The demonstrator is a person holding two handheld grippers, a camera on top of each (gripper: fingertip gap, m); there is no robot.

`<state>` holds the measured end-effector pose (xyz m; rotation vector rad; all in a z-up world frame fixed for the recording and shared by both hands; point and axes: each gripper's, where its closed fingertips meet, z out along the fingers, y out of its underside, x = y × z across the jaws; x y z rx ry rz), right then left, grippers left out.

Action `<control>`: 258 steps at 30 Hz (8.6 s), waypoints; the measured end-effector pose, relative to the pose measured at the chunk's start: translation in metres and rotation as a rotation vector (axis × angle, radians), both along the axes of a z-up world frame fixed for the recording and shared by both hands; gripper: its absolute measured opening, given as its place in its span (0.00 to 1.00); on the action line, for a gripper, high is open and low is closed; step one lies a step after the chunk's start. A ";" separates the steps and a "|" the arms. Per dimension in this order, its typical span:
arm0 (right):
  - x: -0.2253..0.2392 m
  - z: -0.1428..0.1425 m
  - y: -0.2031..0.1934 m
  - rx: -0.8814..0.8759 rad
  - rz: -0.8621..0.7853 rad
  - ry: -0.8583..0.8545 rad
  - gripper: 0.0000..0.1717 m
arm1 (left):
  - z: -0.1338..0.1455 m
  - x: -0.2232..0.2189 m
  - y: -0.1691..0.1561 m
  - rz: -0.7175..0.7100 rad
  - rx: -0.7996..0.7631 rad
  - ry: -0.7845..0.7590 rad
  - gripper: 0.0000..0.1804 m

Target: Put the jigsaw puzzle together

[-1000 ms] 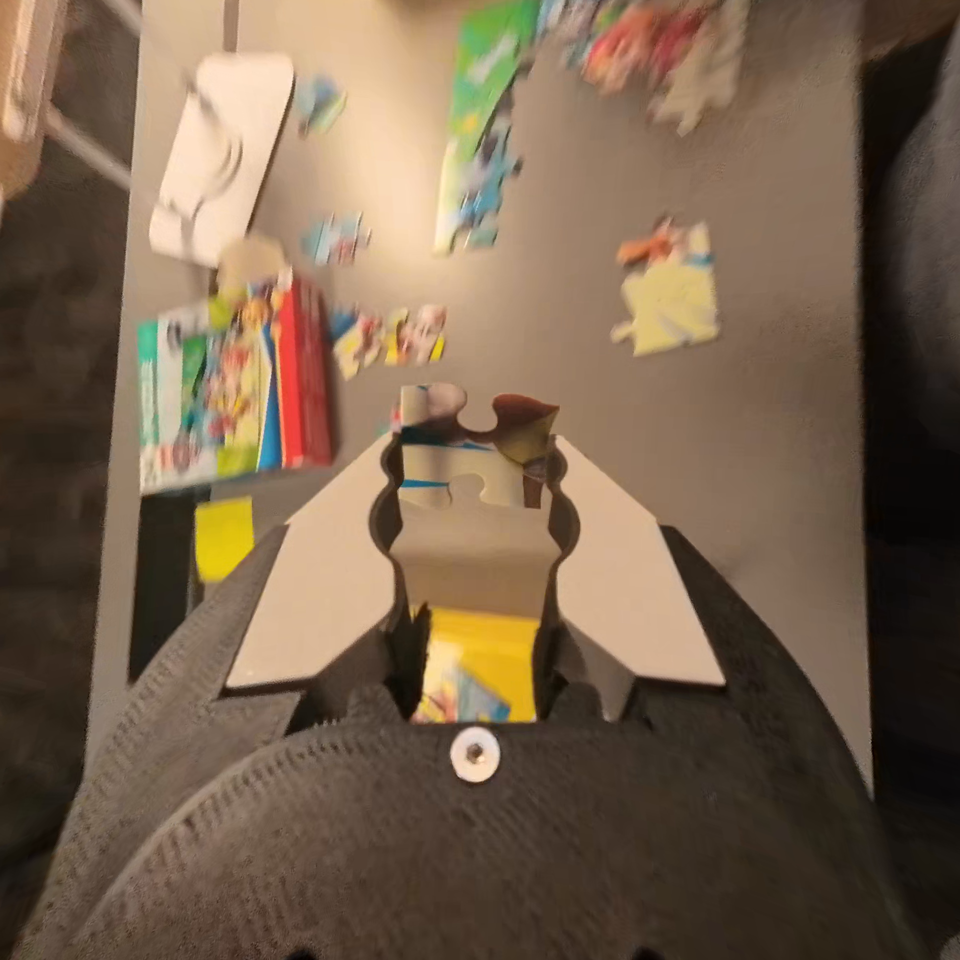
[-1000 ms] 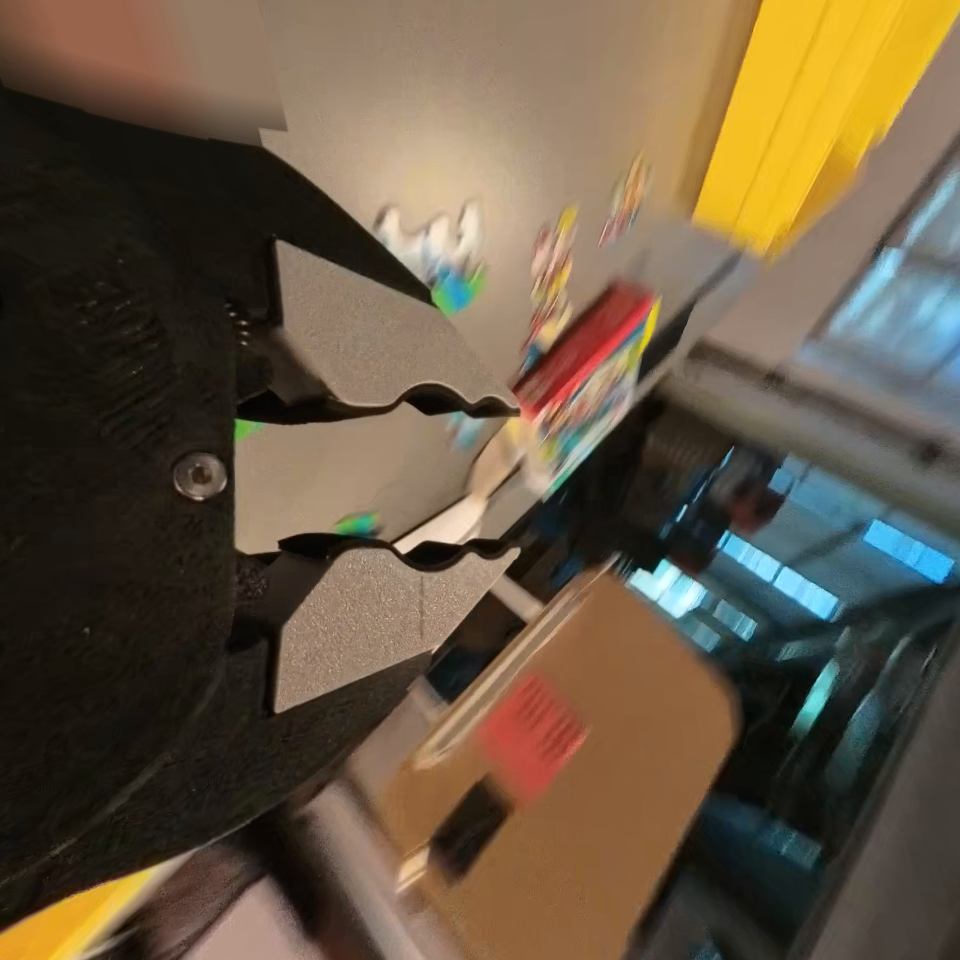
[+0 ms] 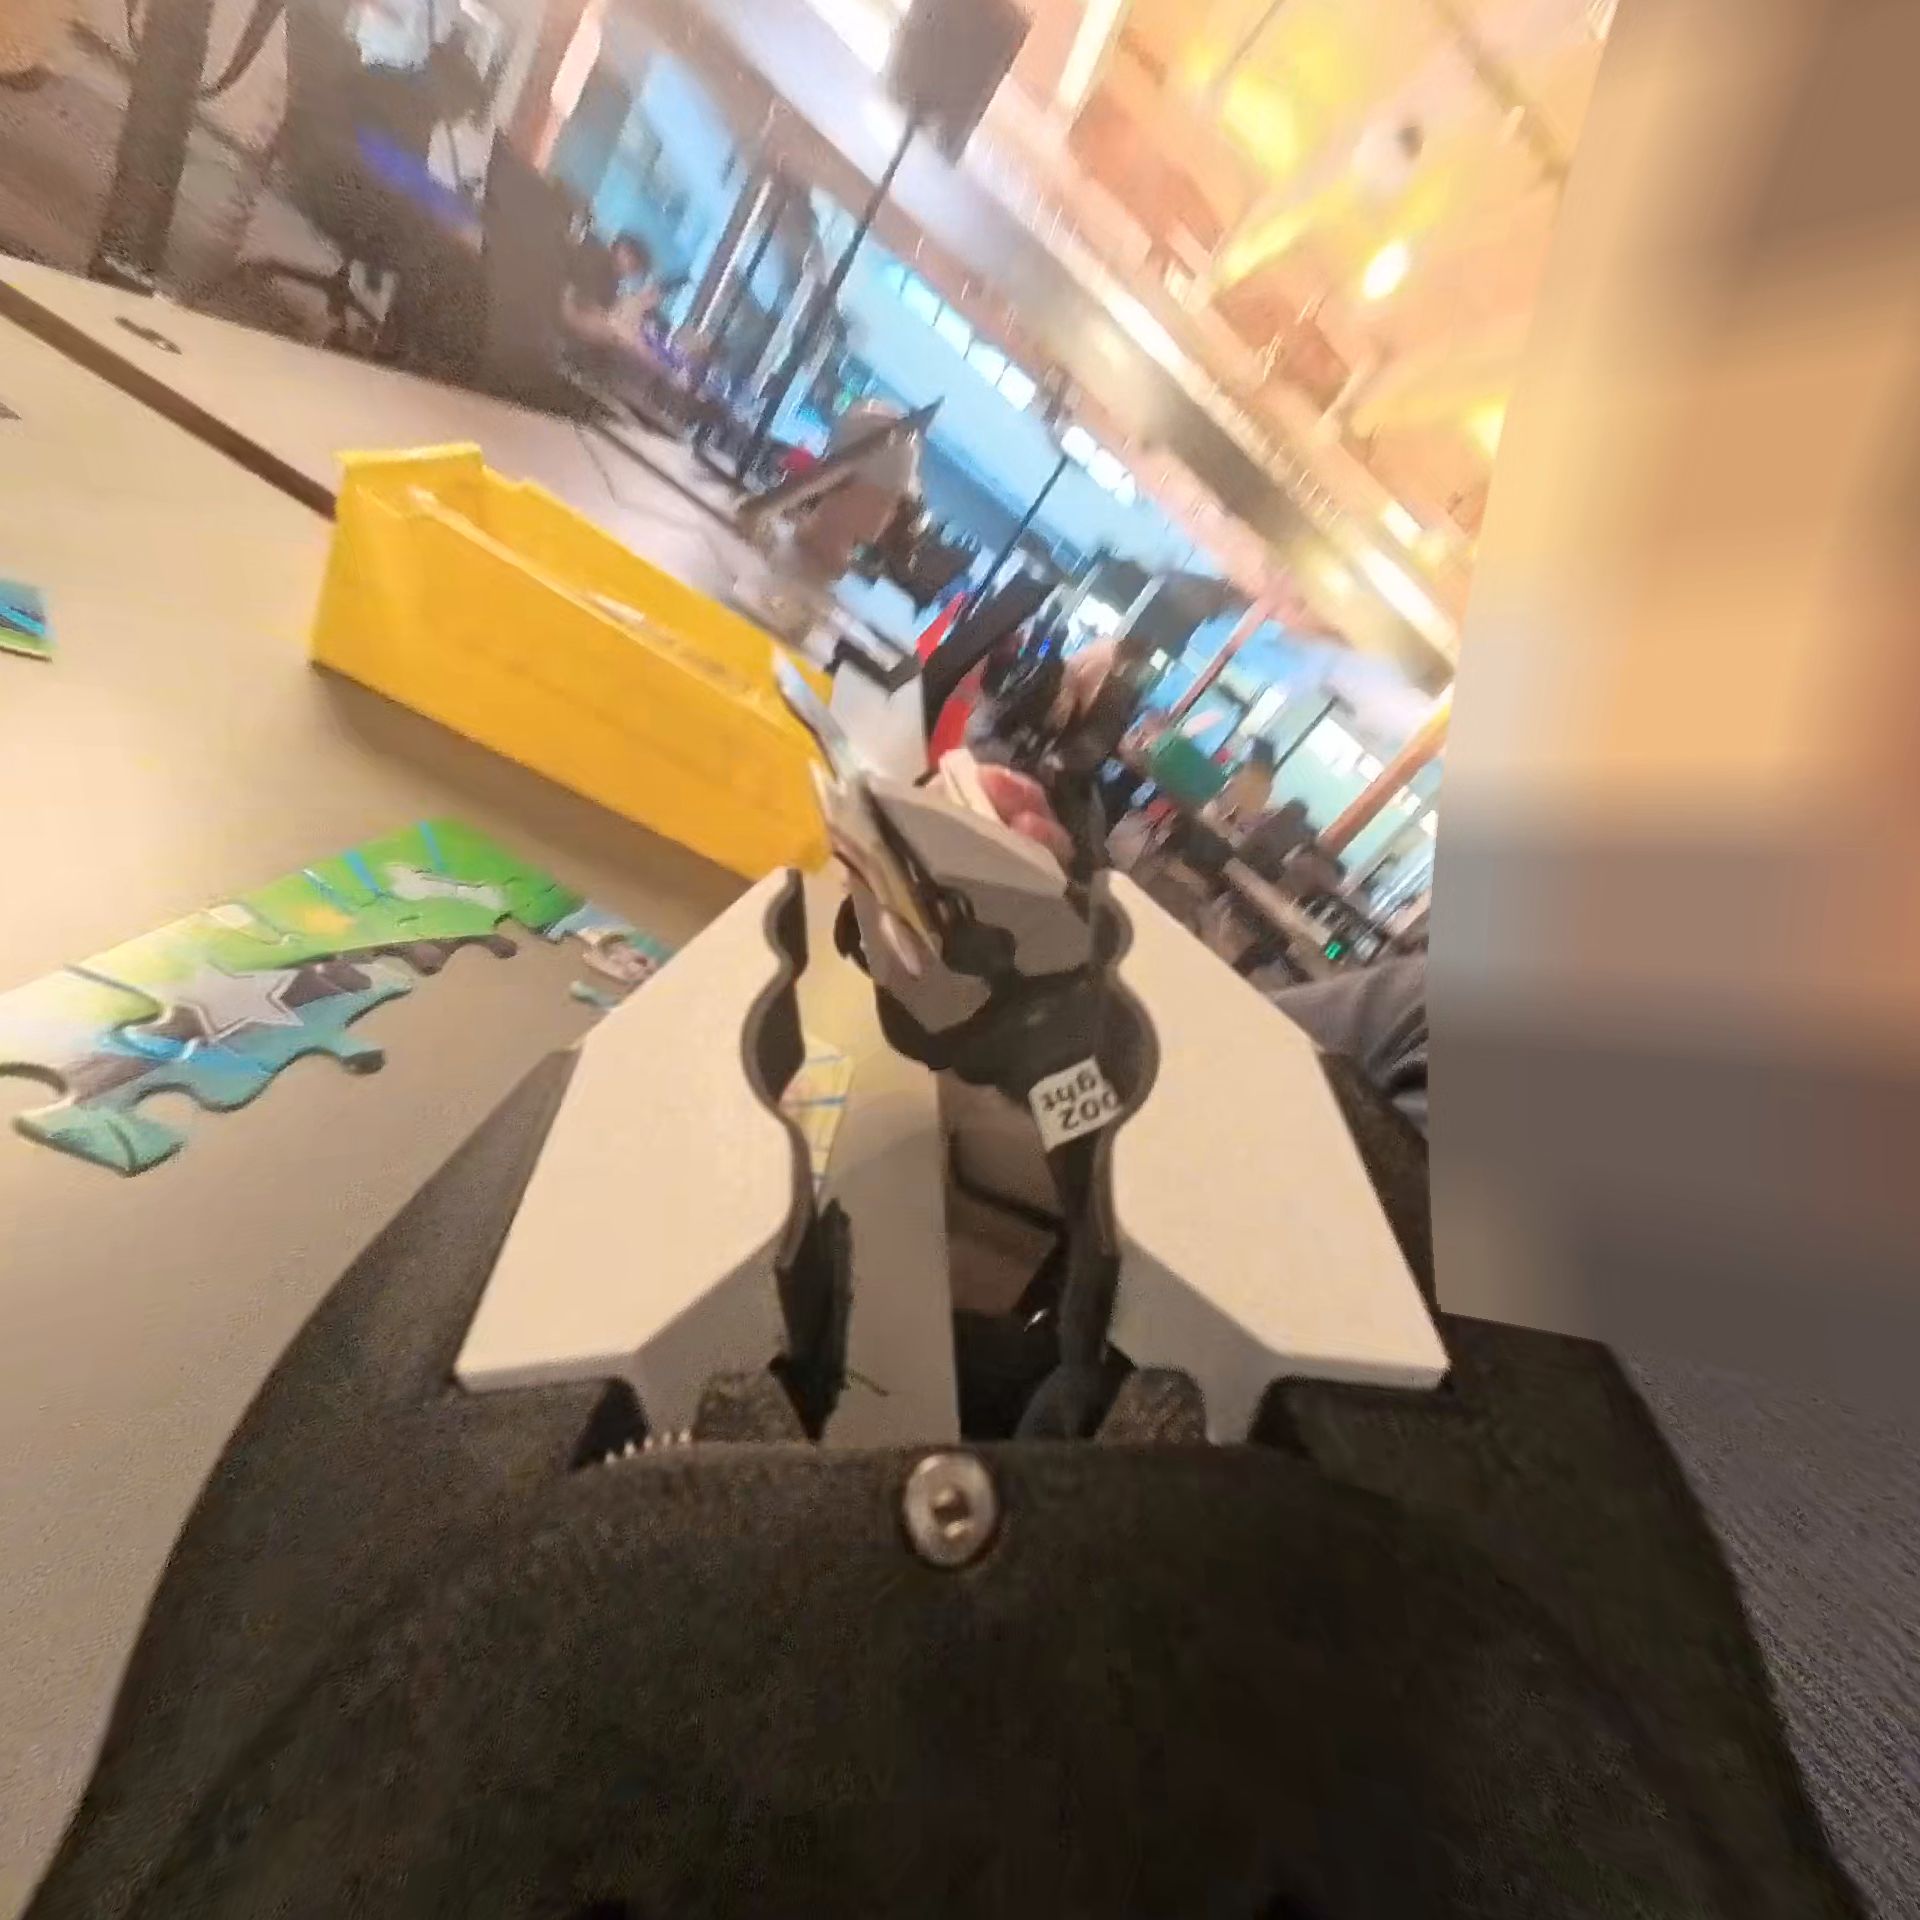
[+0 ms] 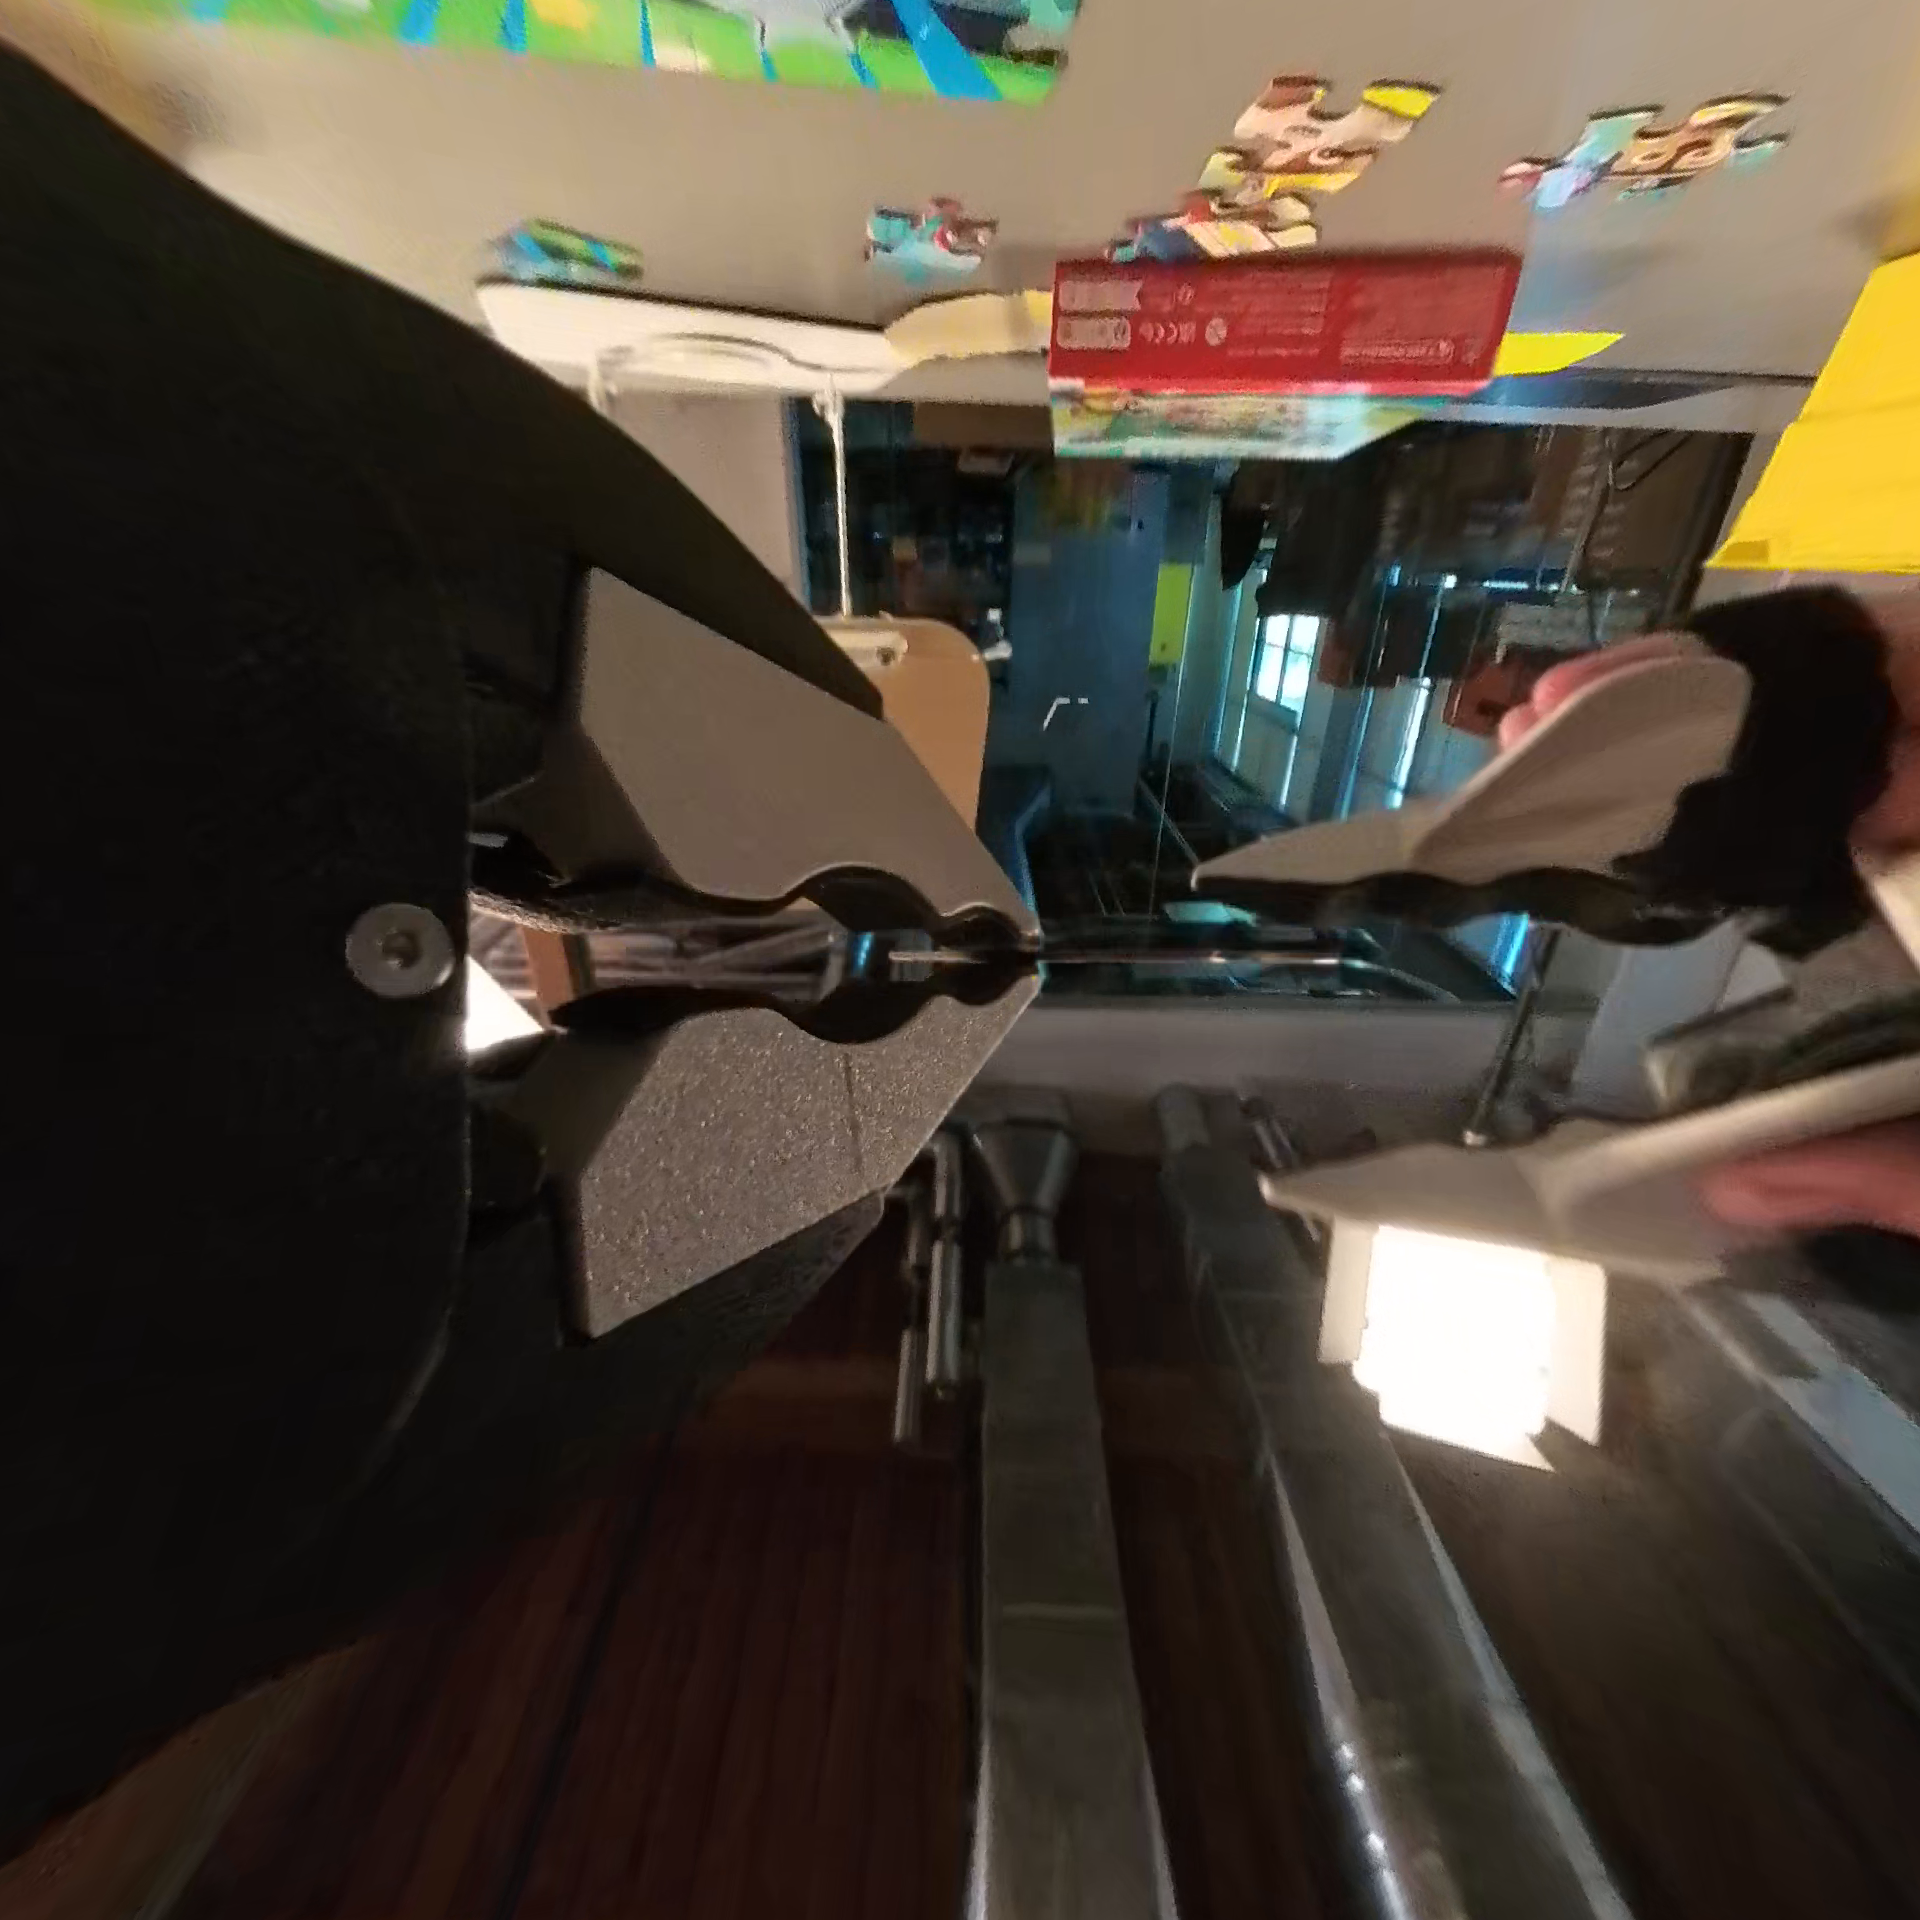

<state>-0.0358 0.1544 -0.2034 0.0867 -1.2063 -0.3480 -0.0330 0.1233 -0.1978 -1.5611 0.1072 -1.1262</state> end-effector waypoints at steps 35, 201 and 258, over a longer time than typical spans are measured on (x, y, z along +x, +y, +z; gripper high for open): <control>0.018 -0.104 -0.028 -2.347 0.145 -1.160 0.00 | -0.101 -0.006 -0.034 -0.448 -0.418 0.686 0.23; -0.178 -0.177 0.051 -1.520 -0.197 -1.283 0.41 | -0.095 -0.218 0.046 0.875 -0.030 0.893 0.12; -0.206 -0.180 0.068 -1.701 -0.853 -1.205 0.00 | -0.091 -0.223 0.041 0.847 -0.037 0.737 0.12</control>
